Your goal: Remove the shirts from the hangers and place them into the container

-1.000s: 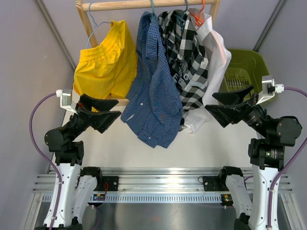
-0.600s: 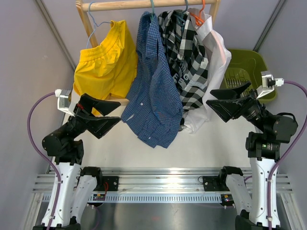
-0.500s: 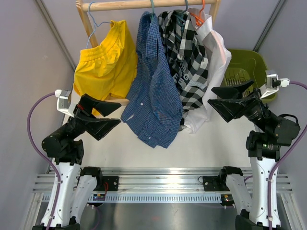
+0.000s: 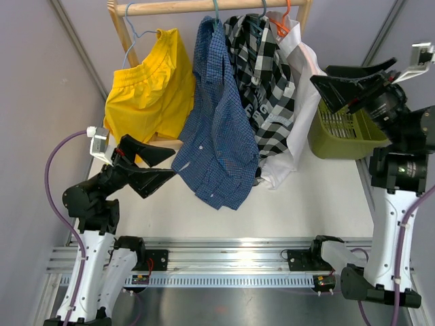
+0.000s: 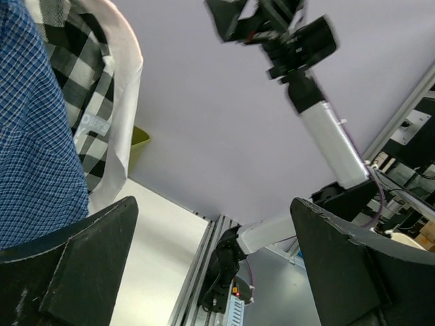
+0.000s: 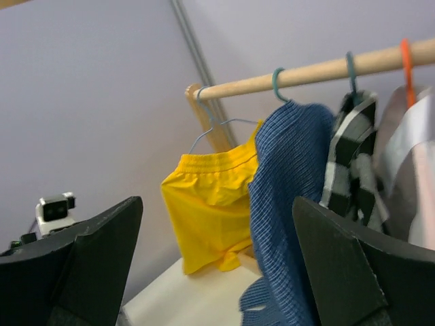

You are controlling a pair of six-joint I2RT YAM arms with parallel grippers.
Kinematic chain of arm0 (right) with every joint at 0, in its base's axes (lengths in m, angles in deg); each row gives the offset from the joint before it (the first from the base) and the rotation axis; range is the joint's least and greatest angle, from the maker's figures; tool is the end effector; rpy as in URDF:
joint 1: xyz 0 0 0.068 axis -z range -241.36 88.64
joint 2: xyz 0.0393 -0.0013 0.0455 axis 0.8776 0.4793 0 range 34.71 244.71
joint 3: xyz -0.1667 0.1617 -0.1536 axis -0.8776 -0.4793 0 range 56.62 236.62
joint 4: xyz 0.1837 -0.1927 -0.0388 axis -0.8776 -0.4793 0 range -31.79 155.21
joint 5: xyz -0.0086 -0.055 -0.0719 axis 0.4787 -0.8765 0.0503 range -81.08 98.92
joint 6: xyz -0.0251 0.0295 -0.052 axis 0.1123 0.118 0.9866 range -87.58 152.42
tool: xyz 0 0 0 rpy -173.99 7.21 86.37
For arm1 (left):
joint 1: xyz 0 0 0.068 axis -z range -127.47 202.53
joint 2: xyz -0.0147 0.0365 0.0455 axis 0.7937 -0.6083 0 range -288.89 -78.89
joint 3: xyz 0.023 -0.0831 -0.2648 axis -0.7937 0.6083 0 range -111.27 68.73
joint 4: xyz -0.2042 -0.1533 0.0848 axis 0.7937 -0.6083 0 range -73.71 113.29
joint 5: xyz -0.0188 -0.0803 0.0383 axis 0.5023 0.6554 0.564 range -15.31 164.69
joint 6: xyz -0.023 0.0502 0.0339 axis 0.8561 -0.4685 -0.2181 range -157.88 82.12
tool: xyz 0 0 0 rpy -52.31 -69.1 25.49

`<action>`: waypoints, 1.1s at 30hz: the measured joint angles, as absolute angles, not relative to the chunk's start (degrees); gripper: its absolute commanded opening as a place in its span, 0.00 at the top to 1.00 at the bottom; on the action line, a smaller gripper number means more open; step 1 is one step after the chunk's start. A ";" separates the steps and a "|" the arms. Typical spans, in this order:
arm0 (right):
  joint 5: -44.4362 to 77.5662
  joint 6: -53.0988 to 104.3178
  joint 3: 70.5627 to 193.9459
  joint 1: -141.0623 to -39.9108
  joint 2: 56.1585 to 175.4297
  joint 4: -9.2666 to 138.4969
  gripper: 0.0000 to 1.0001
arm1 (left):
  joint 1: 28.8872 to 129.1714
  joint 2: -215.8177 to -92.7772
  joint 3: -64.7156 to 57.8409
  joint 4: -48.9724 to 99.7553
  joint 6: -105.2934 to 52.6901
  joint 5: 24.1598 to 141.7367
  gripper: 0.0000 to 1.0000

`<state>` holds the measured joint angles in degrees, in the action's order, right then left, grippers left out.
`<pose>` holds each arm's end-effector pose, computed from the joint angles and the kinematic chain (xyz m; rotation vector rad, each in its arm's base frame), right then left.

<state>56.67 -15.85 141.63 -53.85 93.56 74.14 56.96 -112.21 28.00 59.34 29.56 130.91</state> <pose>0.1731 0.0150 0.5720 -0.2682 1.2063 1.0208 0.1083 -0.0506 0.4242 0.4431 1.2403 -1.4843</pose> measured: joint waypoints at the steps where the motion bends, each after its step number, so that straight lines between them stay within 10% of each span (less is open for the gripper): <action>1: 54.83 -11.58 145.59 -53.85 93.85 68.98 0.00 | 57.00 -112.17 28.00 58.03 28.64 130.91 0.01; 12: 33.02 17.46 170.07 -54.25 98.48 38.77 0.11 | 57.22 -109.70 26.73 42.07 17.82 129.58 0.01; 25: 15.84 34.12 186.26 -66.03 131.48 18.73 0.09 | 58.14 -109.00 24.90 31.19 9.56 128.33 0.01; 33: 16.39 34.90 182.07 -66.11 127.66 18.10 0.31 | 58.84 -108.50 24.07 28.63 6.89 128.03 0.01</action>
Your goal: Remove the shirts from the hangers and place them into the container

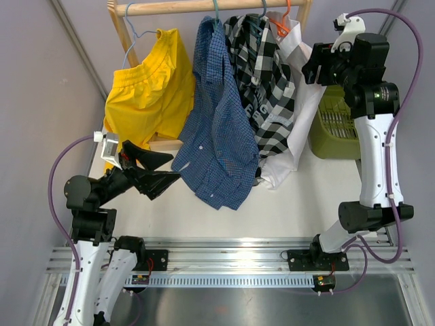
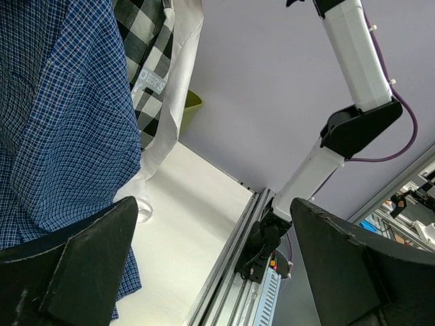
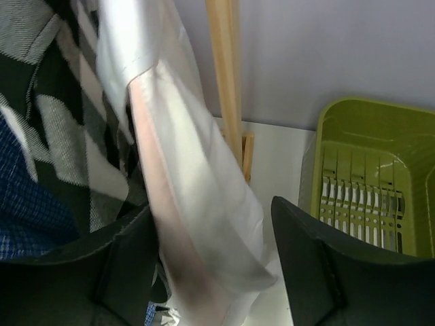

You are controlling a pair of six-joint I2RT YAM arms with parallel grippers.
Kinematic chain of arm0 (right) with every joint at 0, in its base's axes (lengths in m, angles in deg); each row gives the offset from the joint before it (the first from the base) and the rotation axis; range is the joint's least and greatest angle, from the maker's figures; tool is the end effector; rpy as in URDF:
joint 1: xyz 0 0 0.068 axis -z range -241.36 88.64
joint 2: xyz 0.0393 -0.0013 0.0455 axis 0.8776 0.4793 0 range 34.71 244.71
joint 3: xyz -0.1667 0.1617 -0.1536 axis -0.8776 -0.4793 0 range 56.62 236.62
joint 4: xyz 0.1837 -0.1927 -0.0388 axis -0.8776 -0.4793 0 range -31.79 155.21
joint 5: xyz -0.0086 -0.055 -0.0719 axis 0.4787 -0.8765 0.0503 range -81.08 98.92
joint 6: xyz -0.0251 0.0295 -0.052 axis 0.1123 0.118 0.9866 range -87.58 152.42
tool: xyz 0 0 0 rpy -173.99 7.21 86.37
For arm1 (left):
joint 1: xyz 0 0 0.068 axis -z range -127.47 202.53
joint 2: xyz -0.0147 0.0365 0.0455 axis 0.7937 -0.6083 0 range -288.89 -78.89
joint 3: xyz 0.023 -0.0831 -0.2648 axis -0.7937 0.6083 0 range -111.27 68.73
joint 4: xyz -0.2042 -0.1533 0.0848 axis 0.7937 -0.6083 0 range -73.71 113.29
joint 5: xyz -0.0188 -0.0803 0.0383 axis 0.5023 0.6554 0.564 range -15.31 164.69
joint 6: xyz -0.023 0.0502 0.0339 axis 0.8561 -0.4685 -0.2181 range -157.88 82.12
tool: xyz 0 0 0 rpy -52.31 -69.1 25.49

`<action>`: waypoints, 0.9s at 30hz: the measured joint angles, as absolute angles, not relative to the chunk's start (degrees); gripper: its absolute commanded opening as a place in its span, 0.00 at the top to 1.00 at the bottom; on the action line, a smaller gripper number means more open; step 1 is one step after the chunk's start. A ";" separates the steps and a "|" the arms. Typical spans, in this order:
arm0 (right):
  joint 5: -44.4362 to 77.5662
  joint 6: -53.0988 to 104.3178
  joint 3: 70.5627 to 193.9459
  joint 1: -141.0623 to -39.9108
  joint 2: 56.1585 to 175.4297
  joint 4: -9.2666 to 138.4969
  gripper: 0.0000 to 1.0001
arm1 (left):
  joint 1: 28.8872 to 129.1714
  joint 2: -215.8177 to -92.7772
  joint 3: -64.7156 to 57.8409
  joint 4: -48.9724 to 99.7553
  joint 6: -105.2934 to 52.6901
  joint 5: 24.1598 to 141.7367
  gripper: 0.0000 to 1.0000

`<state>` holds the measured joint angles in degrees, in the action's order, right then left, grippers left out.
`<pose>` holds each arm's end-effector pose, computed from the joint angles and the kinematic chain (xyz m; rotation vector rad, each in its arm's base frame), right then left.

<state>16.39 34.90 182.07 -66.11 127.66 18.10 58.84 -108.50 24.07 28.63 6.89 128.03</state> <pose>0.3337 0.0343 0.5382 -0.2066 1.8143 0.1469 0.1067 -0.0527 0.4068 0.4258 1.4263 -1.2951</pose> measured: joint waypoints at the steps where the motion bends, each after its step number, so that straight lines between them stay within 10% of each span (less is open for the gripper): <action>1: 17.11 34.80 180.78 -66.11 126.63 18.32 0.34 | 58.84 -108.47 24.07 28.52 6.87 128.01 0.01; 10: 23.64 35.01 176.91 -66.66 125.63 17.99 0.35 | 58.84 -108.13 24.09 27.74 6.59 127.96 0.01; 20: 24.89 37.29 177.59 -68.89 128.53 15.26 0.98 | 58.84 -107.47 24.09 27.25 6.08 127.96 0.01; 27: 24.21 37.33 177.83 -69.50 128.56 15.26 1.00 | 58.84 -107.43 24.09 27.17 5.84 127.96 0.01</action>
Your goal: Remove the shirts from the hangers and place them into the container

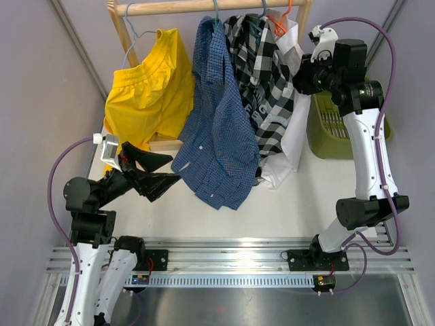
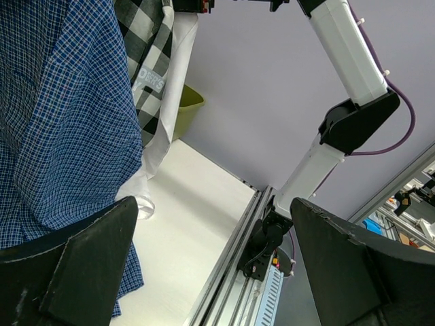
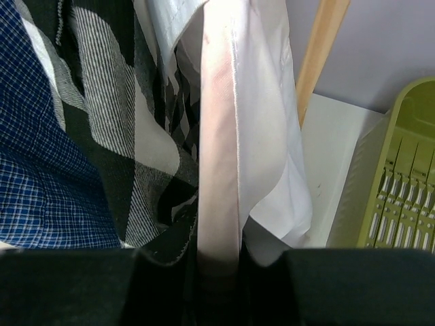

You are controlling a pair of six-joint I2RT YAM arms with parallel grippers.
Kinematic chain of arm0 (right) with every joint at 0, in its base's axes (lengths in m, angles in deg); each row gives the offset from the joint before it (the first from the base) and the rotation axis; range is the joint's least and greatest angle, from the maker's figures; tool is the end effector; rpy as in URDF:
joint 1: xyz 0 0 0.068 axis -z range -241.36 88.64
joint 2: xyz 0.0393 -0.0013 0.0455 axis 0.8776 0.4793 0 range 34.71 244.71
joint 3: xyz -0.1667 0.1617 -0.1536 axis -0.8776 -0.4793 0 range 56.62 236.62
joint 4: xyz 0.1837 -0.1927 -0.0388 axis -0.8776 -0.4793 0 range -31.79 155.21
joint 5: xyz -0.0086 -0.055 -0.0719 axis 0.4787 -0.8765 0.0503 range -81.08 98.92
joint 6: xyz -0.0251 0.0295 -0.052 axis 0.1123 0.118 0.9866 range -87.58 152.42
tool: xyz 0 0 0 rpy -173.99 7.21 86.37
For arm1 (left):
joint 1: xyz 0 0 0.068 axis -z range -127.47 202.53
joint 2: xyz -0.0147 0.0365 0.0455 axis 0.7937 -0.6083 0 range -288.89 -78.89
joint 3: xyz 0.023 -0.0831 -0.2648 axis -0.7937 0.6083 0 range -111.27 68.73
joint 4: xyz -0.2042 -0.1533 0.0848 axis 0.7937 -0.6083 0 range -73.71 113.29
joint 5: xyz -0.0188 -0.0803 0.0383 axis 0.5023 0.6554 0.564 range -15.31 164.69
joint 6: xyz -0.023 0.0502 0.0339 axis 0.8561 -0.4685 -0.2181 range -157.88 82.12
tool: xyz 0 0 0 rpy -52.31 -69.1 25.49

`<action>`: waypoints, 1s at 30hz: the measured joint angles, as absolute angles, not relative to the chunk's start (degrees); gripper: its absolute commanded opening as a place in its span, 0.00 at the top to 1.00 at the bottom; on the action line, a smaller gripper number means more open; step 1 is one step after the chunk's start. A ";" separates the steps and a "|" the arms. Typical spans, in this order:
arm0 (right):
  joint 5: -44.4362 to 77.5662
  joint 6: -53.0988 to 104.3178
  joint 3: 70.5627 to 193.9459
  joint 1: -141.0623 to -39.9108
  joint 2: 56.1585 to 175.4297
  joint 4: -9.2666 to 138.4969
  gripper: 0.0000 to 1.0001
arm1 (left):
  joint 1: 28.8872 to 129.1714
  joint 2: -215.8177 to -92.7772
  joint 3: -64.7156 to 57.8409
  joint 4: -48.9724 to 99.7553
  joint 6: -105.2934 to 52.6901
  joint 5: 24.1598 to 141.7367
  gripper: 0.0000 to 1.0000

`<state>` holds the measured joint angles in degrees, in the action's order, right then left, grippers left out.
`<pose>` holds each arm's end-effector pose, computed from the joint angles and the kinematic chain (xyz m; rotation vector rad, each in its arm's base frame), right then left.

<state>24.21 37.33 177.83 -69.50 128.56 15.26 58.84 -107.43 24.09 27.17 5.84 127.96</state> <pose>0.3434 0.0626 0.5050 -0.3958 1.9219 0.2989 0.1023 -0.0522 0.4059 0.4331 1.4257 -1.2819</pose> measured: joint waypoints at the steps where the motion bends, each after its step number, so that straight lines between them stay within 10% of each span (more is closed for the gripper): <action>1: 24.17 37.29 177.92 -69.52 128.53 15.52 1.00 | 58.84 -107.43 24.09 27.17 5.84 127.96 0.01; 30: 17.70 29.24 152.34 -71.58 101.37 39.78 1.00 | 58.84 -105.66 23.76 24.06 3.94 127.09 0.01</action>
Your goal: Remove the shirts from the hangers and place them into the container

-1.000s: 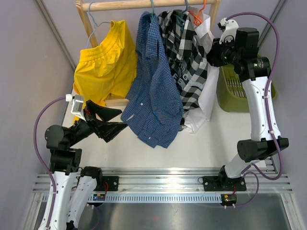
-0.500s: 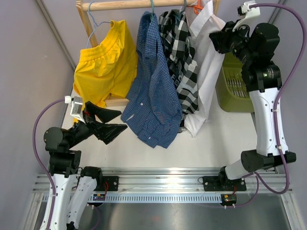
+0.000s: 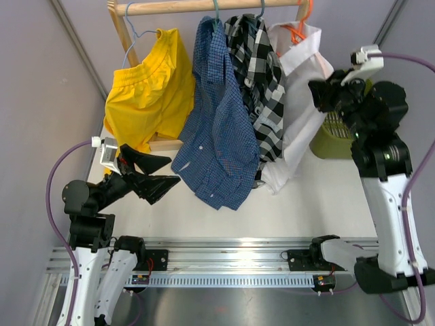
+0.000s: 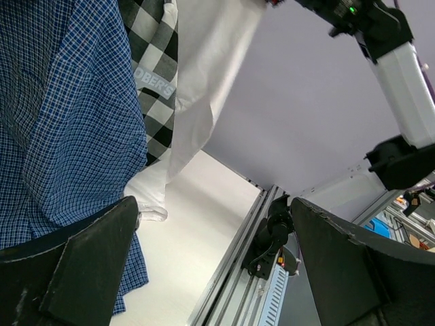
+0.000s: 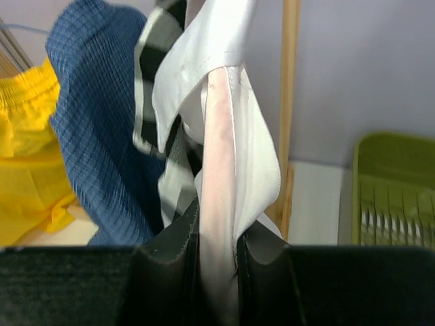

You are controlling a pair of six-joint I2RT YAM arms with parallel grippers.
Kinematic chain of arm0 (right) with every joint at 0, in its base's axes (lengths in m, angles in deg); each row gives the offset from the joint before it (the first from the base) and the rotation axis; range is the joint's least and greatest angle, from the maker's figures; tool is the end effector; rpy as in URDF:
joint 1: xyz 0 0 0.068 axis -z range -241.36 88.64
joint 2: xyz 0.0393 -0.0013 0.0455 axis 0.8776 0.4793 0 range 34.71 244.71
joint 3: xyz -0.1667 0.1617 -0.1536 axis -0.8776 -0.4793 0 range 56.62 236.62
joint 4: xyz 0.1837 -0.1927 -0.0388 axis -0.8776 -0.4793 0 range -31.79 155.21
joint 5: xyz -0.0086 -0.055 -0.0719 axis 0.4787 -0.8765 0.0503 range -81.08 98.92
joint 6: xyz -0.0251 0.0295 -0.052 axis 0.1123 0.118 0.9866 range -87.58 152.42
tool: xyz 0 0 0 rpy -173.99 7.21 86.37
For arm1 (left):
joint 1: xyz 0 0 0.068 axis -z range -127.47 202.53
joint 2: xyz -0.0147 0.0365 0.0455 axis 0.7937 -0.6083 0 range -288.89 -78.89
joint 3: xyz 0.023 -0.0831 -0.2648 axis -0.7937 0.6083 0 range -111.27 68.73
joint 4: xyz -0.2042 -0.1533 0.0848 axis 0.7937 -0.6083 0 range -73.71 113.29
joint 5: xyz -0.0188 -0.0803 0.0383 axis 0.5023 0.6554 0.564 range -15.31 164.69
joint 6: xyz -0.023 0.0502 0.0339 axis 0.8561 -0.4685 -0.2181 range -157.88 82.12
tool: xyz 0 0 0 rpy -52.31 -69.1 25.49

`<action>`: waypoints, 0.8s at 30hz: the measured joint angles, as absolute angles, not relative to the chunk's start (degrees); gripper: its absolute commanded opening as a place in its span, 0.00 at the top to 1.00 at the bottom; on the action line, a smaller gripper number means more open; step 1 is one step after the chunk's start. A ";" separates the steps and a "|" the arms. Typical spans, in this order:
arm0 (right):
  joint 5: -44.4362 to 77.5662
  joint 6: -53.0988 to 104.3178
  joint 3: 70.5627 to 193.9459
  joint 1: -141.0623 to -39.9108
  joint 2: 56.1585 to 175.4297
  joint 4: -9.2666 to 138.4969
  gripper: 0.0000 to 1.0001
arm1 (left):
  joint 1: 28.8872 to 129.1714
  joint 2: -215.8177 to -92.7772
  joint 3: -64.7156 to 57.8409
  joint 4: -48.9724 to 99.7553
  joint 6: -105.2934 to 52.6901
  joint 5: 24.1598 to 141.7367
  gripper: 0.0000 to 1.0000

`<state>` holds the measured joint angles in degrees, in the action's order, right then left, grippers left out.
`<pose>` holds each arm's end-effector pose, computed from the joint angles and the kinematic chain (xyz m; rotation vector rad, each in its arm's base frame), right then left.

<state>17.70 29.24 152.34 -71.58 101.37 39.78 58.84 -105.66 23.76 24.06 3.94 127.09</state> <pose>0.2240 0.0482 0.5444 -0.2159 1.5002 0.3029 0.0949 -0.0509 0.4052 0.4317 1.4270 -1.2527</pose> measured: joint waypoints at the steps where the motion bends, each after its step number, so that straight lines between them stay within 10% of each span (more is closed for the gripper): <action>1: 16.69 28.89 150.20 -71.77 98.35 37.70 1.00 | 58.84 -105.70 23.76 24.04 3.94 127.13 0.01; 24: 47.14 13.18 117.31 -71.97 70.09 18.54 1.00 | 59.34 -104.52 27.67 31.50 10.52 127.50 0.01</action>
